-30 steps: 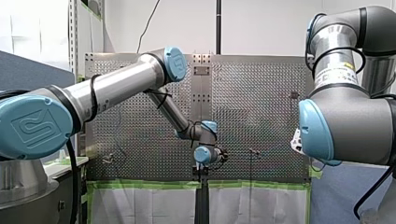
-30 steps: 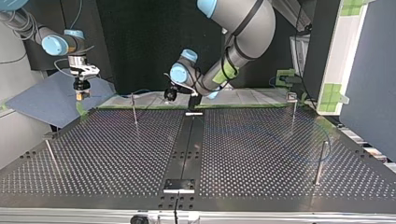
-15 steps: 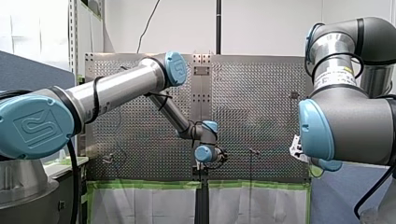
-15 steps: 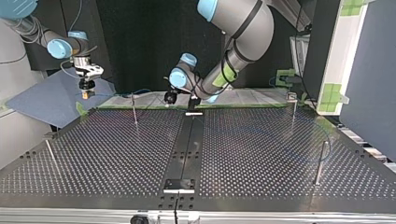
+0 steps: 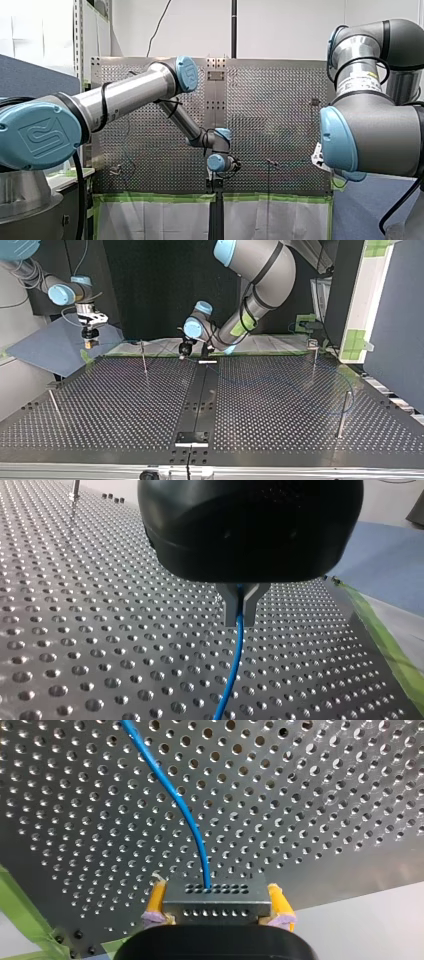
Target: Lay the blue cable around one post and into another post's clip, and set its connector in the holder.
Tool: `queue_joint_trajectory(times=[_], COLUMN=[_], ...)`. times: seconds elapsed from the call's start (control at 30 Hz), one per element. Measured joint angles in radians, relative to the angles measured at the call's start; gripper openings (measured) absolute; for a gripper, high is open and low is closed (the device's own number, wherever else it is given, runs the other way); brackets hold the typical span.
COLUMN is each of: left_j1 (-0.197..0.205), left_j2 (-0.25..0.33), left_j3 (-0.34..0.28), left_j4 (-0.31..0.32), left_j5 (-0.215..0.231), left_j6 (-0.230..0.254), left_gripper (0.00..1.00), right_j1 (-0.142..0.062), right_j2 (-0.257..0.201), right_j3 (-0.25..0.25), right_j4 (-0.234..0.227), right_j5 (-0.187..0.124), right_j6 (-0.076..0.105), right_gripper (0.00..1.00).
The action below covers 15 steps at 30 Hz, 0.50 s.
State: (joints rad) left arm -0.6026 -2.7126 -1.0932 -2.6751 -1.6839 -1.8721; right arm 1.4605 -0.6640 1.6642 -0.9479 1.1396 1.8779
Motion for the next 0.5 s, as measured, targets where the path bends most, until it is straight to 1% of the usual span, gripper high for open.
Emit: queue_joint_trajectory(times=[0.17,0.4,0.5], left_j1=[0.003,0.004,0.004], left_j2=[0.0,0.0,0.0], left_j3=[0.001,0.002,0.002], left_j4=[-0.004,-0.012,-0.017], left_j5=[-0.003,-0.003,0.001], left_j6=[0.001,0.007,0.012], left_gripper=[0.0,0.0,0.0], right_j1=[0.001,-0.002,-0.002], right_j2=[0.001,0.005,0.013], right_j3=[-0.014,-0.016,-0.02], right_j4=[0.022,0.018,0.017], right_j5=[0.002,0.002,0.002], right_j6=[-0.003,0.001,0.0], right_gripper=[0.0,0.0,0.0])
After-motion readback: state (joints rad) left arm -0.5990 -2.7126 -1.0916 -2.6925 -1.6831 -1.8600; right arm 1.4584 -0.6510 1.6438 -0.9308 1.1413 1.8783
